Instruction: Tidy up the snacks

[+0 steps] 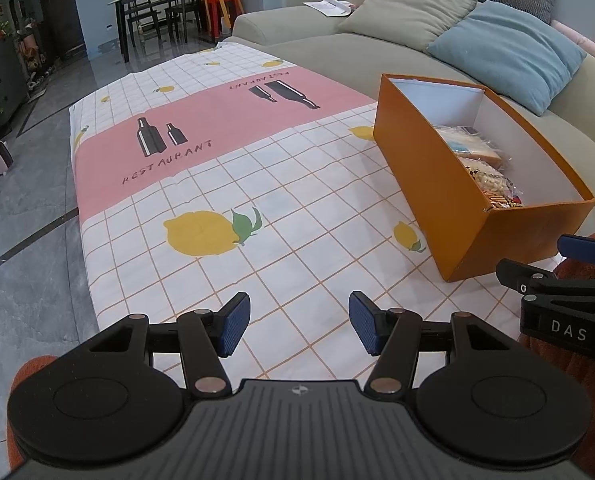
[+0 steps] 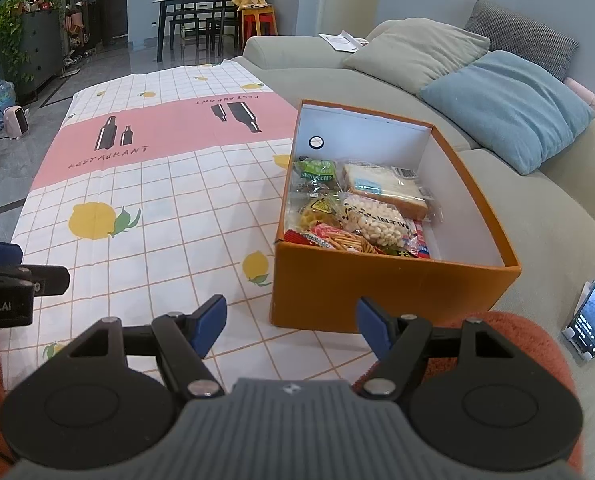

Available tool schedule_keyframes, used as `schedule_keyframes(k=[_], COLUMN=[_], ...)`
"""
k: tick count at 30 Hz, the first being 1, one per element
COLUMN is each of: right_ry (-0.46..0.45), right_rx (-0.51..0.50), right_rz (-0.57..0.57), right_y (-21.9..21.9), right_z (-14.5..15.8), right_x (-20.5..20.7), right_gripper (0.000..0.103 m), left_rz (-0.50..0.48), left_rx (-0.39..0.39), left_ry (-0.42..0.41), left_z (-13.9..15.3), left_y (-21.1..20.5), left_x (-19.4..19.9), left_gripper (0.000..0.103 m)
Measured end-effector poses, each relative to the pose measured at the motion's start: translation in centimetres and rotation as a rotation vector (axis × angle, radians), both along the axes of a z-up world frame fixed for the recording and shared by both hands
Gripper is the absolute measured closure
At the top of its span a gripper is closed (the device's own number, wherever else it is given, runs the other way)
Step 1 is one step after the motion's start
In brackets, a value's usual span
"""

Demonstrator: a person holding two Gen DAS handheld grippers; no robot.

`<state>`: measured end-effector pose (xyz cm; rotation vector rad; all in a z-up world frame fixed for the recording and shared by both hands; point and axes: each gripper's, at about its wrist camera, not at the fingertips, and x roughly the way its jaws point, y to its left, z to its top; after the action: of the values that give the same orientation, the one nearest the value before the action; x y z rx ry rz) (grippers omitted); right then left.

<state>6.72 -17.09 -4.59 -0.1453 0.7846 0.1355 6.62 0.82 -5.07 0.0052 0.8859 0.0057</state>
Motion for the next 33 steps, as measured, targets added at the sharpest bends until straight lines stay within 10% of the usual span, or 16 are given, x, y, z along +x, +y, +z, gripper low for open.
schedule_keyframes(k=[33], right_ry=[-0.002], right_rx=[-0.018], right_rz=[0.004], right_y=[0.21], right_z=[0.07], right_x=[-0.1], right_gripper=[0.033], left_rz=[0.021], left_rx=[-0.008], left_ry=[-0.005], left_z=[0.52], left_y=[-0.01], left_x=[-0.42], left_gripper=[0.036])
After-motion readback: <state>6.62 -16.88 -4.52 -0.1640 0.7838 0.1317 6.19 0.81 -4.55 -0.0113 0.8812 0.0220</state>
